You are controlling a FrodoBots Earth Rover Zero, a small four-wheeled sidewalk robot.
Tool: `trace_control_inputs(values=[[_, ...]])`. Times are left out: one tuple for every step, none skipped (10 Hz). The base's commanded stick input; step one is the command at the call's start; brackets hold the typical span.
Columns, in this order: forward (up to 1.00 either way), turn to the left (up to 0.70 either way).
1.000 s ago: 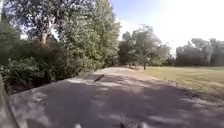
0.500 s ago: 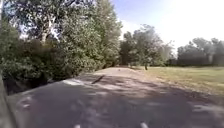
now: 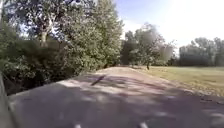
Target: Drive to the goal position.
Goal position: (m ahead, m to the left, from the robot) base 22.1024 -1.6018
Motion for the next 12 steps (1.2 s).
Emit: trace_control_inputs(values=[[0.70, 0.00], [0.70, 0.00], [0.70, 0.00], [0.70, 0.00], [0.70, 0.00], [0.70, 0.00], [0.70, 0.00], [0.70, 0.00], [0.70, 0.00], [0.70, 0.00], [0.70, 0.00], [0.70, 0.00]])
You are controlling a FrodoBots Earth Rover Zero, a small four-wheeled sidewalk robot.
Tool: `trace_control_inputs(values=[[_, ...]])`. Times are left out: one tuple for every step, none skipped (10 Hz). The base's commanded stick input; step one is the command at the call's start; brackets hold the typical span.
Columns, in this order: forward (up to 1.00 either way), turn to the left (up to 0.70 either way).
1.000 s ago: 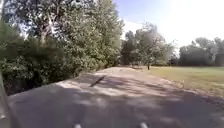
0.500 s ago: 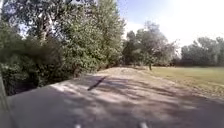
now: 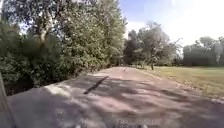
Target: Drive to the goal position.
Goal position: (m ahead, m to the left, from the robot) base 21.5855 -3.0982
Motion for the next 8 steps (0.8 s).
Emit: trace_control_inputs(values=[[0.70, 0.00], [0.70, 0.00], [0.70, 0.00], [0.70, 0.00], [0.70, 0.00], [0.70, 0.00], [0.70, 0.00], [0.70, 0.00]])
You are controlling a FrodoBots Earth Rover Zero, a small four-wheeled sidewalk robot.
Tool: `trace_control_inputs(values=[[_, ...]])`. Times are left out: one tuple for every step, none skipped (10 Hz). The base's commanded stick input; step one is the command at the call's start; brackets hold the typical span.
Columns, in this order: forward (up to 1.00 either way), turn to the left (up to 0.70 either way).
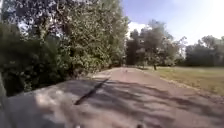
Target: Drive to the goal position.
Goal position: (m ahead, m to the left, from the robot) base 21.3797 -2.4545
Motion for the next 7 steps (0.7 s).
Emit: trace_control_inputs(values=[[0.70, 0.00], [0.70, 0.00], [0.70, 0.00], [0.70, 0.00], [0.70, 0.00], [0.70, 0.00], [0.70, 0.00]])
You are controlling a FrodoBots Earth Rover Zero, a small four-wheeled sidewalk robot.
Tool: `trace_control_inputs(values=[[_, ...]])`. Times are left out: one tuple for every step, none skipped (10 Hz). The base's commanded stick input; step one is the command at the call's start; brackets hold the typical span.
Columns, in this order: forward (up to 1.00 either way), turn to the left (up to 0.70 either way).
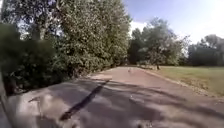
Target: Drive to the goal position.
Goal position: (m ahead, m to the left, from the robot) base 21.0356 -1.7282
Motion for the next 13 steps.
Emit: trace_control_inputs(values=[[0.70, 0.00], [0.70, 0.00], [0.70, 0.00], [0.70, 0.00], [0.70, 0.00], [0.70, 0.00], [0.70, 0.00], [0.70, 0.00], [0.70, 0.00], [0.70, 0.00], [0.70, 0.00], [0.70, 0.00], [0.70, 0.00]])
